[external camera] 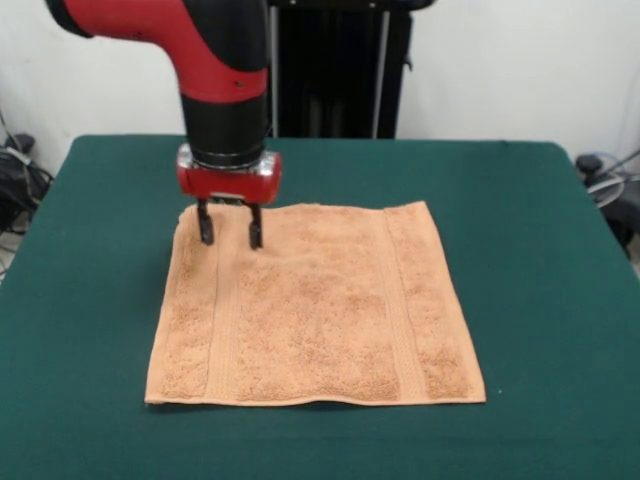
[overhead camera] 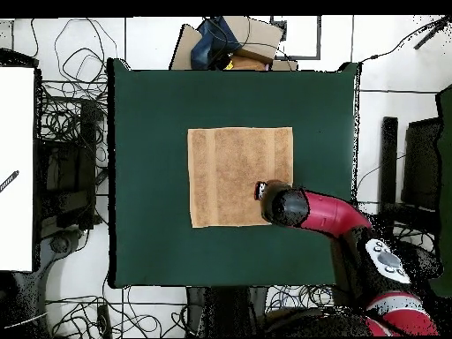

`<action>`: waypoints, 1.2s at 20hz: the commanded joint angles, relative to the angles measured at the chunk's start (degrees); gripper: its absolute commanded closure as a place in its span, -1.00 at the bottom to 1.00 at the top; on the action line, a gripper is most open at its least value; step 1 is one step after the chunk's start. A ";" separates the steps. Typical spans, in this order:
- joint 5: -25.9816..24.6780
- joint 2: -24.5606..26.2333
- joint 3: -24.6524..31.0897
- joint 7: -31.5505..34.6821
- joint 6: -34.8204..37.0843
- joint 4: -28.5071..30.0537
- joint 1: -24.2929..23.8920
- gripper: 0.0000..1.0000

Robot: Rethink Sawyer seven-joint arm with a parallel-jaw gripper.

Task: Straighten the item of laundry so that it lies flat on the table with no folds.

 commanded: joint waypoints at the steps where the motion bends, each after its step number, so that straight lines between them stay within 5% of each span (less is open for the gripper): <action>1: -0.03 3.39 -1.45 9.70 -4.80 -1.19 2.17 -1.00; 11: -1.37 -0.49 -1.05 5.97 -3.70 2.97 -3.33 -1.00; 12: -1.48 -0.55 -0.70 5.66 -3.36 2.95 -4.05 1.00; 24: -2.46 -1.81 -0.01 4.79 -2.64 4.61 -5.59 1.00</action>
